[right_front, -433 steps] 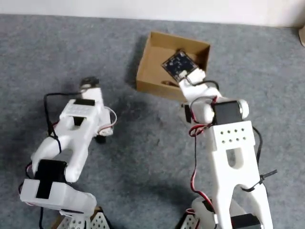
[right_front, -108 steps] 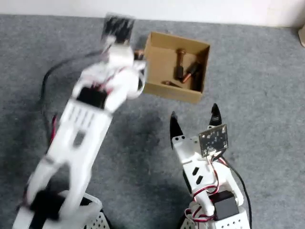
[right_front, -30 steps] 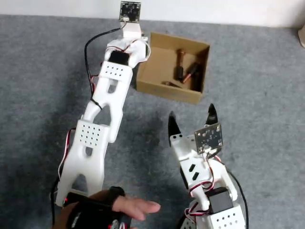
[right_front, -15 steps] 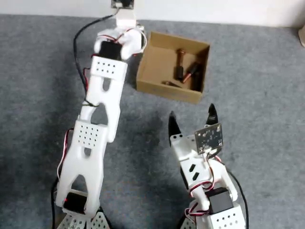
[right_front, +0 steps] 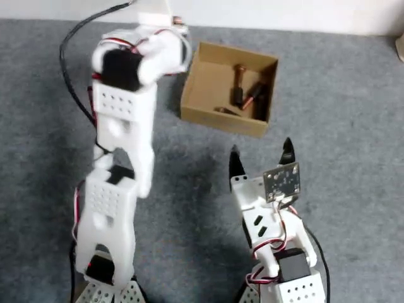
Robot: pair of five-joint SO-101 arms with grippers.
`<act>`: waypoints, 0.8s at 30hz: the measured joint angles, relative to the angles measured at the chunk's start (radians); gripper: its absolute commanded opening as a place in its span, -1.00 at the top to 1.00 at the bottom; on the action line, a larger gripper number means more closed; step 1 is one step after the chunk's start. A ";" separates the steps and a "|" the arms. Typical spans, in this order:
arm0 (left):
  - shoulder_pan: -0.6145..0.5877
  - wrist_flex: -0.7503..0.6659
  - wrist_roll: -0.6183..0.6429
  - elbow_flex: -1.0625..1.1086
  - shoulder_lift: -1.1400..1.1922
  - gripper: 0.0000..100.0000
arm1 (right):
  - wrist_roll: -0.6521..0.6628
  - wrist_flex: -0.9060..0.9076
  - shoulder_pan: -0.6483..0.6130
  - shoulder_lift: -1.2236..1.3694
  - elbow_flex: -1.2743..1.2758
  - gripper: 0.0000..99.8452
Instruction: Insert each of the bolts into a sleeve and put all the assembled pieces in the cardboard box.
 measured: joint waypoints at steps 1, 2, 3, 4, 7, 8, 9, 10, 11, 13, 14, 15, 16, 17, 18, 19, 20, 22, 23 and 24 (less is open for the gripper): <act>0.040 0.000 0.000 -0.002 -0.011 0.99 | 0.000 0.000 0.008 0.000 0.000 0.25; 0.081 0.000 0.000 -0.002 -0.017 0.99 | 0.000 0.000 0.011 0.000 0.000 0.25; 0.121 0.000 0.000 -0.002 -0.018 0.99 | 0.000 0.000 0.020 0.000 0.000 0.25; 0.164 0.000 0.000 -0.002 -0.017 0.99 | 0.000 0.000 0.037 0.000 0.000 0.25; 0.242 0.000 0.000 -0.002 0.035 0.99 | 0.000 0.002 0.114 0.000 -0.003 0.25; 0.256 -0.008 0.000 -0.002 0.061 0.99 | 0.000 0.015 0.138 0.000 -0.012 0.25; 0.261 -0.021 0.000 -0.002 0.094 0.99 | 0.000 0.038 0.164 0.000 -0.023 0.25; 0.261 -0.043 0.000 -0.002 0.130 0.99 | 0.000 0.066 0.187 0.000 -0.031 0.25; 0.261 -0.068 0.000 -0.002 0.170 0.99 | 0.000 0.097 0.204 0.000 -0.037 0.25; 0.252 -0.124 0.000 -0.002 0.259 0.99 | 0.000 0.166 0.224 0.000 -0.040 0.25; 0.250 -0.157 0.000 -0.002 0.305 0.99 | 0.000 0.201 0.227 -0.006 -0.040 0.25; 0.250 -0.189 0.002 0.000 0.351 0.99 | 0.000 0.236 0.227 -0.018 -0.040 0.25; 0.252 -0.224 0.002 0.000 0.400 0.99 | 0.000 0.272 0.227 -0.032 -0.040 0.25; 0.256 -0.259 0.002 0.000 0.446 0.99 | 0.000 0.299 0.230 -0.040 -0.040 0.25; 0.258 -0.298 0.000 0.000 0.491 0.99 | 0.000 0.322 0.233 -0.043 -0.040 0.25; 0.259 -0.331 0.000 0.000 0.531 0.99 | 0.000 0.333 0.233 -0.044 -0.040 0.25; 0.259 -0.362 0.000 0.000 0.566 0.99 | 0.000 0.334 0.232 -0.046 -0.040 0.25; 0.256 -0.400 0.002 0.002 0.605 0.99 | 0.000 0.338 0.232 -0.046 -0.040 0.25; 0.256 -0.414 0.002 0.002 0.612 0.99 | 0.000 0.338 0.232 -0.046 -0.040 0.25; 0.256 -0.430 0.002 0.002 0.617 0.99 | 0.000 0.338 0.232 -0.046 -0.040 0.25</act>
